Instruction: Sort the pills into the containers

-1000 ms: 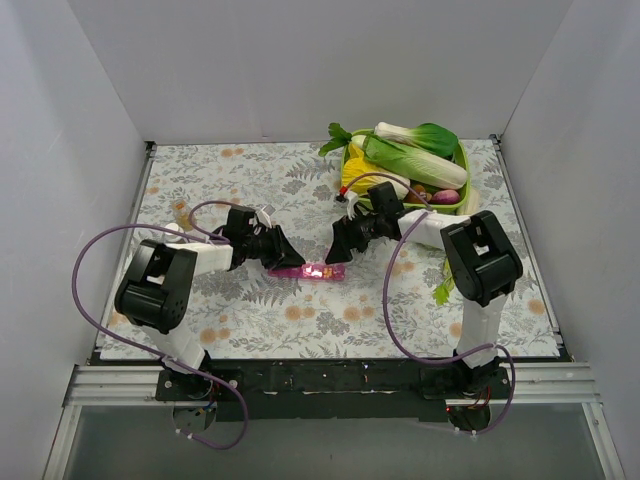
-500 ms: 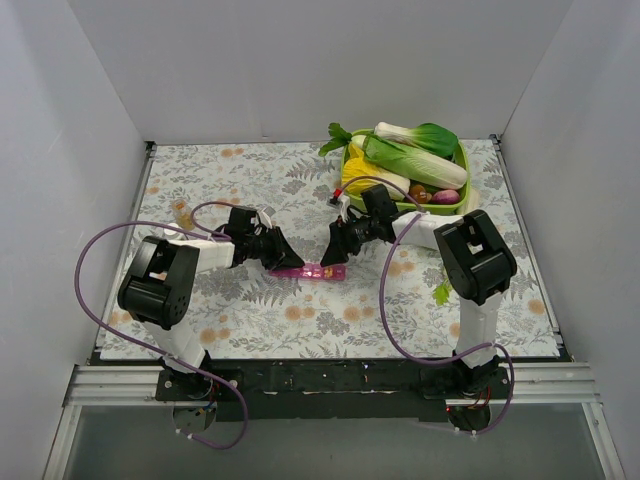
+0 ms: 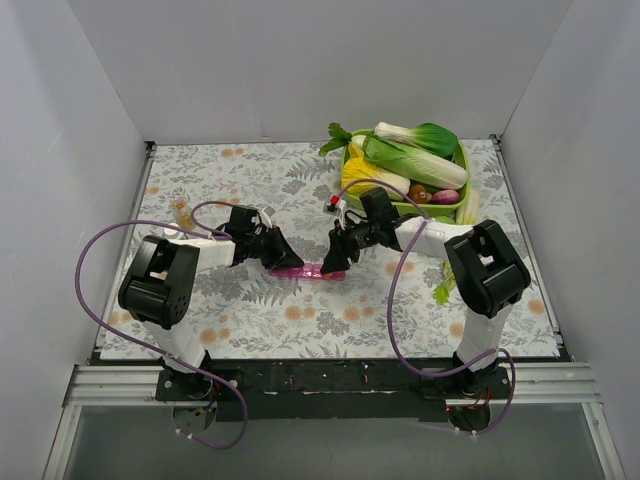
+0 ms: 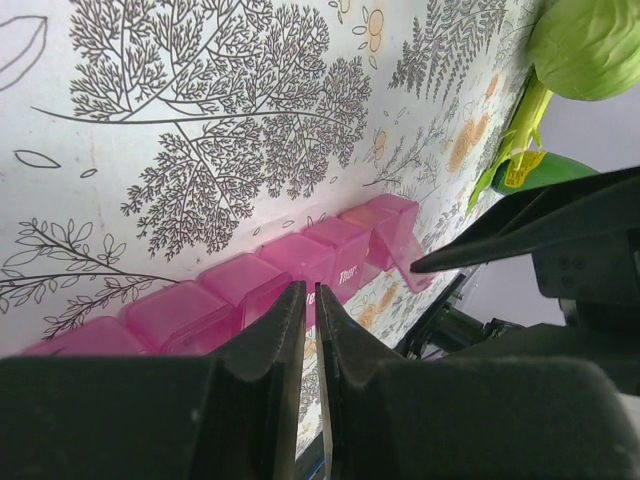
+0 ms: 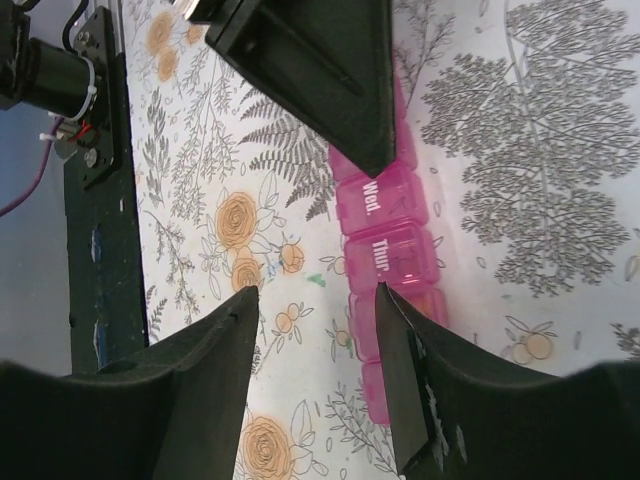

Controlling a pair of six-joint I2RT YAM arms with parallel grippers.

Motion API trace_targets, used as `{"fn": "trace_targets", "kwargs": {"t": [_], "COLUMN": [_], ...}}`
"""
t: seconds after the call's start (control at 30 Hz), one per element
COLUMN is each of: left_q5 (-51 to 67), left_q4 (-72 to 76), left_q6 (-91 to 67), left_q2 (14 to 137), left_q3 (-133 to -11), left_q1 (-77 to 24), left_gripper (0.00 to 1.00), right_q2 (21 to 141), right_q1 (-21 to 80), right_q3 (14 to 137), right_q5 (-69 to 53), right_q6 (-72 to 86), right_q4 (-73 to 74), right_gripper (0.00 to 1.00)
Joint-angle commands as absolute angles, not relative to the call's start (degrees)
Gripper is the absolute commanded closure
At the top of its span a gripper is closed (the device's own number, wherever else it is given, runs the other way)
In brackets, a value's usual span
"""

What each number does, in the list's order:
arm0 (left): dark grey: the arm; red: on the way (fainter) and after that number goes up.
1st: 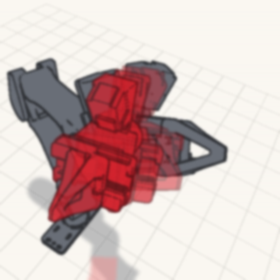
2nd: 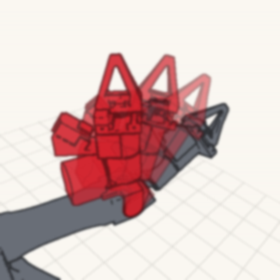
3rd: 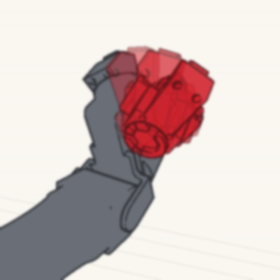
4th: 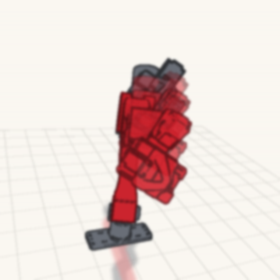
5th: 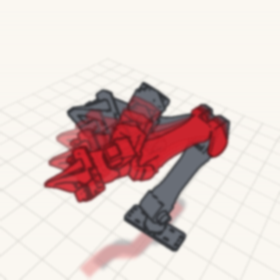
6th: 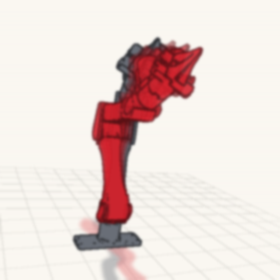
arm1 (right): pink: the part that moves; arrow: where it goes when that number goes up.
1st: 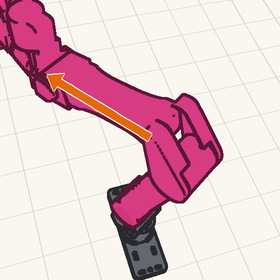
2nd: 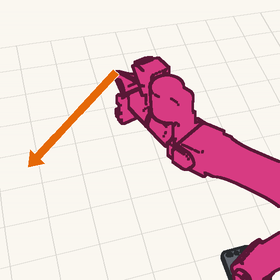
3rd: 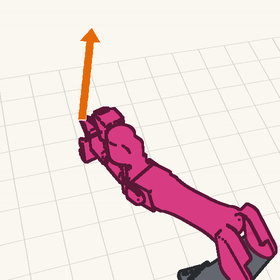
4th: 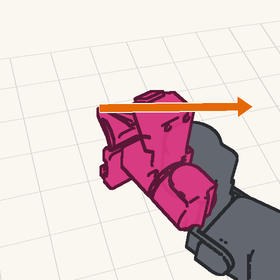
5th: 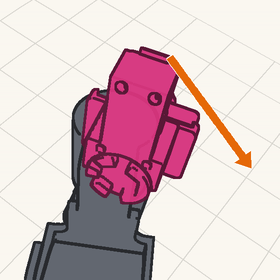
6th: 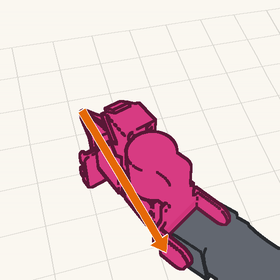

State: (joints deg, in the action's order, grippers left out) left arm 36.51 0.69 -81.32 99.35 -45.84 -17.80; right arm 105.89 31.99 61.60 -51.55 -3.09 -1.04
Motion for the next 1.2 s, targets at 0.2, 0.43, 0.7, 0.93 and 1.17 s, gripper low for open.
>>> {"fn": "trace_targets", "kwargs": {"t": [0.2, 0.43, 0.7, 0.93, 1.17], "left_q5": [30.15, 30.41, 30.76, 31.02, 31.03], "left_q4": [-2.55, -2.64, -2.29, -2.11, -2.02], "left_q6": [-80.07, -79.98, -79.8, -79.89, -79.89], "left_q2": [101.16, 101.16, 101.42, 101.34, 101.51], "left_q3": [-45.09, -45.18, -45.0, -45.18, -44.91], "left_q1": [-18.02, -18.02, -18.02, -18.02, -18.02], "left_gripper": [0.91, 0.91, 0.91, 0.91, 0.91], "right_q2": [108.98, 107.23, 102.75, 104.58, 113.11], "right_q1": [34.28, 34.28, 36.12, 40.78, 41.22], "right_q3": [63.19, 68.72, 75.5, 72.25, 74.61], "right_q5": [-46.41, -46.4, -41.76, -29.11, -21.53], "right_q6": [-9.05, -14.05, -26.17, -26.99, -25.75], "right_q4": [10.36, 17.56, 25.57, 23.29, 26.19], "right_gripper": [0.5, 0.6, 0.89, 0.99, 0.99]}}
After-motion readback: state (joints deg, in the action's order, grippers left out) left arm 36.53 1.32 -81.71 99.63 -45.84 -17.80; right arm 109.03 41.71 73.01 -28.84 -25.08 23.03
